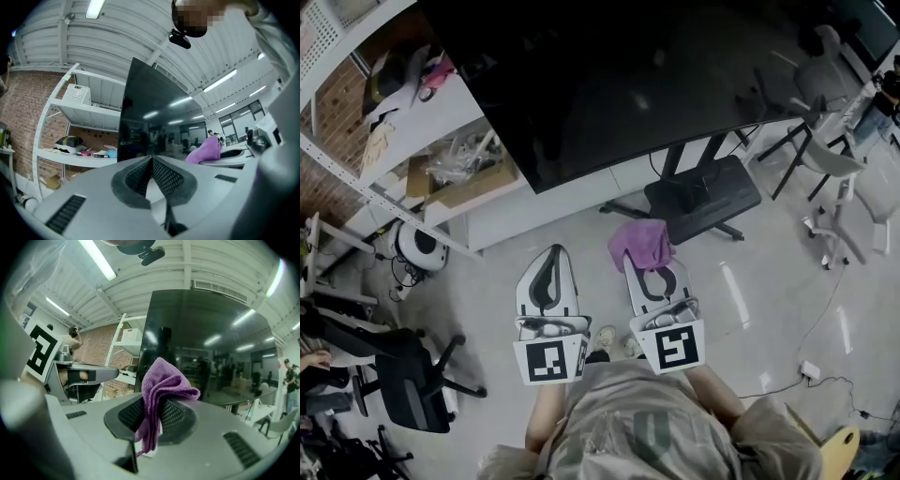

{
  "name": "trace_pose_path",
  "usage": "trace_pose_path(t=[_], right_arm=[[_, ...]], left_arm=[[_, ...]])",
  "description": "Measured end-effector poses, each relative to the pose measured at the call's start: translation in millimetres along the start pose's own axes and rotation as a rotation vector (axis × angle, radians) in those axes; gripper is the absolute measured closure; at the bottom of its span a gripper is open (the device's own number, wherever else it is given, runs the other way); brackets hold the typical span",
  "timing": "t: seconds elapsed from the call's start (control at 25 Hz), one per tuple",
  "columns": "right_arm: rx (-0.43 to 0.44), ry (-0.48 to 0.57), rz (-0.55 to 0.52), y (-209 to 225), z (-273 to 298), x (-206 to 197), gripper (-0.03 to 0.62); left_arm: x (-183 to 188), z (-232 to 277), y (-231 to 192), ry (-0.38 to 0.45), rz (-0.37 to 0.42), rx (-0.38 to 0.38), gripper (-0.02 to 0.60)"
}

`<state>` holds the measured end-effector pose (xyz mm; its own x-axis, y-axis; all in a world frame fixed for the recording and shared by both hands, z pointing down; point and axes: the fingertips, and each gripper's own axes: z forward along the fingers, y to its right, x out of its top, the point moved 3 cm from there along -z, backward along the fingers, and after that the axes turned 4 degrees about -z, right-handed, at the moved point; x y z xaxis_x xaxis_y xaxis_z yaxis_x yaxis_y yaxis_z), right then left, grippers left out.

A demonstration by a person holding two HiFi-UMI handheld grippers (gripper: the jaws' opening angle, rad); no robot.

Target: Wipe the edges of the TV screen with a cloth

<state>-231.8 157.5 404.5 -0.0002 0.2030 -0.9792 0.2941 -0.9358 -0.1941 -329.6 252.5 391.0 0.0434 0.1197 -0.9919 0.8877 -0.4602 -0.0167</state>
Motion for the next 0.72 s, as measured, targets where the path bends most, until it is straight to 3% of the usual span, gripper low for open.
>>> trace_pose_path(t=[0.4, 0.72], right_arm=[[-0.032, -0.038, -0.011, -1.6, -0.4, -5.9, 0.531], [-0.017, -0.061, -0.034, -12.0, 5.0, -10.0, 0.531]], left_arm=[[3.6, 11.3, -4.5, 0.018, -0.024, -0.052, 0.566], [-0.8, 9.5, -15.5, 0.015, -0.034, -0.038, 0.566]])
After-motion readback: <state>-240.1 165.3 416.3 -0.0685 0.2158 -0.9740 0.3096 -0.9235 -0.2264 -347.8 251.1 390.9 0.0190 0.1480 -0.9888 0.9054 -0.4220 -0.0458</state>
